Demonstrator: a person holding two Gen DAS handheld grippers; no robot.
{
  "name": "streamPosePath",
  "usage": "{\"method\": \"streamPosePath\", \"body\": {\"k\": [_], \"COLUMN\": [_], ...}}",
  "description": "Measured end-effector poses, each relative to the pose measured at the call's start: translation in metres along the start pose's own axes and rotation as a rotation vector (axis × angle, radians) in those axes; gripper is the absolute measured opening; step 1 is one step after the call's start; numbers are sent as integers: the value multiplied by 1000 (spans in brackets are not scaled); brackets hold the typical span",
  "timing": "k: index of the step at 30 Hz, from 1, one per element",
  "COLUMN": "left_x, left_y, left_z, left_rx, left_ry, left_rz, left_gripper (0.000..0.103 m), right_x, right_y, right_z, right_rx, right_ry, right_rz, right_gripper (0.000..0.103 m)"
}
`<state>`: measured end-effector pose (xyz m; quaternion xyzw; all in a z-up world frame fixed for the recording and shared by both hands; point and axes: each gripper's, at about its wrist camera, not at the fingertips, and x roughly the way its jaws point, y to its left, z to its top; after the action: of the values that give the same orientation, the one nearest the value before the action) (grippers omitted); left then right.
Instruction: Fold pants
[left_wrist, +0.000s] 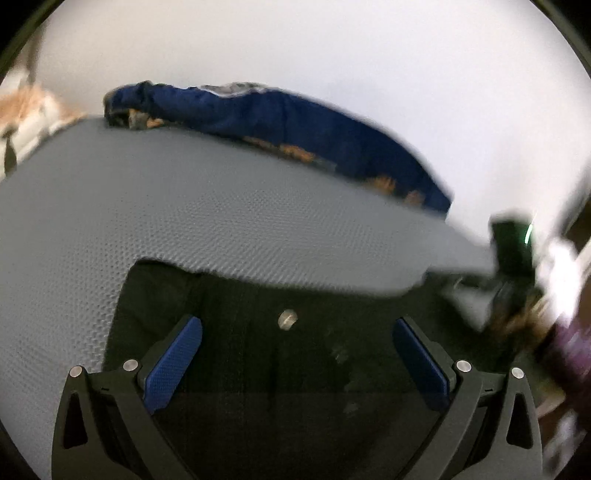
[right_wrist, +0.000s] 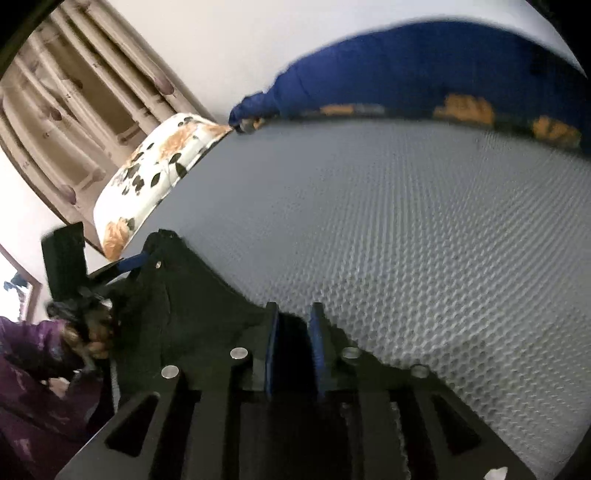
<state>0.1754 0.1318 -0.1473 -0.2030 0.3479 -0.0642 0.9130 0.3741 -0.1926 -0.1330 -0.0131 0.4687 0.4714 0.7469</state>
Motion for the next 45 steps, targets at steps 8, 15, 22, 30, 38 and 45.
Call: {"method": "streamPosePath", "body": {"k": [8,15,22,30,38,45], "left_x": [37,33,-11,-13,-15,-7], "left_y": [22,9,-46,-179,-224,-216], "left_z": [20,18,10,-70,-102,-115], "left_rx": [95,161,203,606,645,620], "left_ry": [-10,-32,-127,-31,68,141], "left_rz": [183,221,118,16,-36,23], "left_gripper": [102,102,102,102,102,102], "right_x": [22,-37,-229,-356,-335,-322], "right_y": [34,3,49,41,43,22], "right_z": [-5,-20,-177,-415,-439,-443], "right_rx": [-189,128,438,989,957,945], "right_ry": [124,-80,-530,-626,-714,-698], "right_rz": [-62,-56,-374,-671,-619,-660], "right_gripper": [23,40,77,77,77,76]}}
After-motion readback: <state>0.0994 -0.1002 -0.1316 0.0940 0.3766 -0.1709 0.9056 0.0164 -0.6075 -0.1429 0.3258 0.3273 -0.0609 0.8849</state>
